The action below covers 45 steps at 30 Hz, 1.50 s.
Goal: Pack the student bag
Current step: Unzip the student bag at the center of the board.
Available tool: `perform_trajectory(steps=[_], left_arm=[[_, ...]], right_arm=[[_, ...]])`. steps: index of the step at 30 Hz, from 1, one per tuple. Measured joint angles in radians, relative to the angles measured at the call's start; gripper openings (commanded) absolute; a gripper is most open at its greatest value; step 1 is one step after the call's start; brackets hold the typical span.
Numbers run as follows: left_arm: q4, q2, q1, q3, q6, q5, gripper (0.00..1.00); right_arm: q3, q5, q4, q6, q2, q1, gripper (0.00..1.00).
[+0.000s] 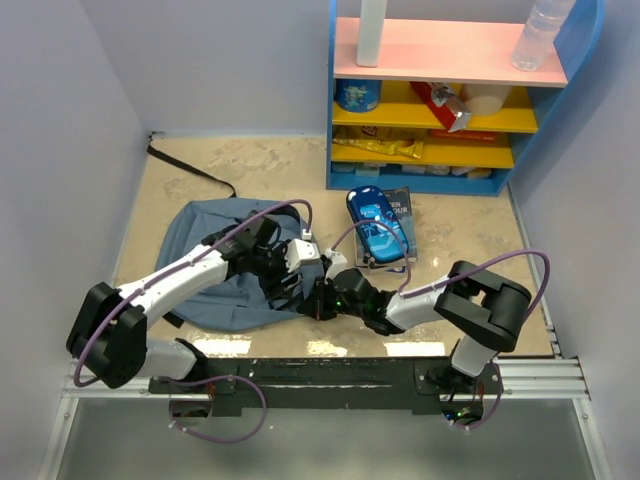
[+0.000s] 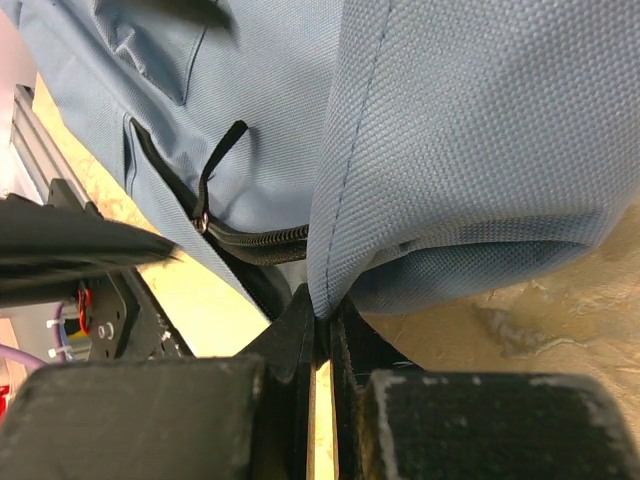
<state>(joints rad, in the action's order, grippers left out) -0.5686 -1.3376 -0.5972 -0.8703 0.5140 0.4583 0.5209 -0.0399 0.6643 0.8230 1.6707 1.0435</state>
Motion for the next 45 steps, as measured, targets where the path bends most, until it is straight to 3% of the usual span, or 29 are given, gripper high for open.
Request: perform_trajectory(steps=[14,20,23,24,25,34,38,42,44,45], left_arm=[[0.021,-0.092,-0.019,0.035,-0.025,0.037,0.68],[0.025,-0.136,-0.034,0.03,-0.042,0.021,0.49],[0.03,-0.156,-0.044,0.019,-0.056,0.004,0.28],[0.028,-0.161,-0.048,0.012,-0.059,-0.001,0.08],[0.026,-0.167,-0.051,0.003,-0.06,-0.01,0.0],[-0.029,-0.176,-0.058,-0.074,-0.074,-0.12,0.0],[-0.079,-0.06,-0.035,-0.076,-0.042,-0.152,0.0],[-0.146,0.112,0.067,-0.087,0.014,-0.137,0.0],[-0.18,0.196,0.119,-0.102,0.038,-0.127,0.0],[-0.19,0.238,0.131,-0.103,0.05,-0.126,0.0]], right_arm=[[0.019,0.003,0.027,0.007,0.049,0.012,0.0],[0.019,0.003,0.03,0.008,0.049,0.012,0.0],[0.015,0.002,0.031,0.026,0.045,0.011,0.0],[0.013,0.002,0.03,0.033,0.042,0.01,0.0],[0.012,0.004,0.028,0.039,0.038,0.008,0.0],[-0.024,0.021,0.051,0.051,0.003,0.0,0.02],[-0.032,-0.007,0.094,0.06,0.003,-0.021,0.05],[-0.032,-0.027,0.113,0.065,-0.02,-0.064,0.08],[-0.012,-0.031,0.104,0.063,-0.042,-0.069,0.21],[0.001,-0.032,0.099,0.06,-0.05,-0.069,0.33]])
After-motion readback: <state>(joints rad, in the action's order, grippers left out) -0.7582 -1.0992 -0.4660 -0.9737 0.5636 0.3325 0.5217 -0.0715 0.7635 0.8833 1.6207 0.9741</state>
